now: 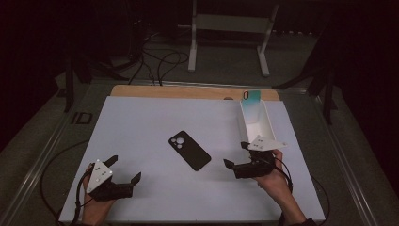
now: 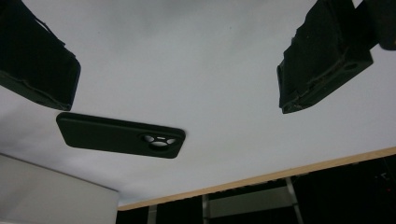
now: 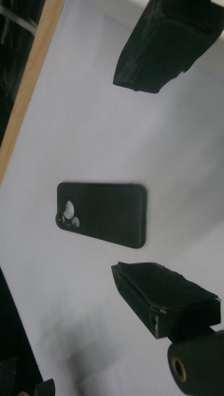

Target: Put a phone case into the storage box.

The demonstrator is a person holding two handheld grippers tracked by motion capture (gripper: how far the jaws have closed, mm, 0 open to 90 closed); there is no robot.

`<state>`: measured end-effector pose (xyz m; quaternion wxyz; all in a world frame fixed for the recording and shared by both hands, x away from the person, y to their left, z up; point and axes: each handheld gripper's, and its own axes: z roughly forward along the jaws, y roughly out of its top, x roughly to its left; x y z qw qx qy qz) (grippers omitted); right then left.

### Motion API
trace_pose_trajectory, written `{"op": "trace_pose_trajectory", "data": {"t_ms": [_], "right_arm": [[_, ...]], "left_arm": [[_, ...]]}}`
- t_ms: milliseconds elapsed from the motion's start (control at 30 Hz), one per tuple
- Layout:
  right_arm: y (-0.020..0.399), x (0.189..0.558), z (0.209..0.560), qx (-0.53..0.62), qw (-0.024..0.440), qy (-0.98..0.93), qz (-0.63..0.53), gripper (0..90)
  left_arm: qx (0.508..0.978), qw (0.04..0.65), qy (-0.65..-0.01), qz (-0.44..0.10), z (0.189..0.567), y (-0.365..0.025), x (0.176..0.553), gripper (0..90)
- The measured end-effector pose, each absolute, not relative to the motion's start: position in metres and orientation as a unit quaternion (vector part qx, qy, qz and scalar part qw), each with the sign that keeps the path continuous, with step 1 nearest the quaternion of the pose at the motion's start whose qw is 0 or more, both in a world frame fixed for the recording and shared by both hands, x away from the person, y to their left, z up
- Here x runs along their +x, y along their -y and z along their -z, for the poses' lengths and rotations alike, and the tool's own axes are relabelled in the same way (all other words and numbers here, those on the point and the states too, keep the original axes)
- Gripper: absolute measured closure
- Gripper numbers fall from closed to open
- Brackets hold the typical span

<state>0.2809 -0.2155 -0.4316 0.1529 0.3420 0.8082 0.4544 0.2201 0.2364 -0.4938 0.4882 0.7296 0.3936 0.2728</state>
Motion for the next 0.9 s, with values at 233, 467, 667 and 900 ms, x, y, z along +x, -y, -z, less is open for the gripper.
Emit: {"op": "trace_pose_trajectory", "data": {"t_ms": [233, 467, 667, 900], "right_arm": [[0.193, 0.297, 0.427, 0.342, 0.133, -0.832, -0.417, 8.7], [0.174, 0.31, 0.432, 0.344, 0.116, -0.847, -0.388, 8.7], [0.157, 0.319, 0.432, 0.343, 0.111, -0.857, -0.369, 8.7], [0.14, 0.328, 0.435, 0.342, 0.103, -0.866, -0.349, 8.7]], "left_arm": [[0.733, 0.484, -0.392, -0.272, 0.495, -0.236, 0.221, 0.2], [0.735, 0.482, -0.391, -0.273, 0.495, -0.235, 0.221, 0.2], [0.737, 0.481, -0.39, -0.272, 0.496, -0.235, 0.221, 0.2], [0.737, 0.48, -0.39, -0.272, 0.496, -0.235, 0.221, 0.2]]}}
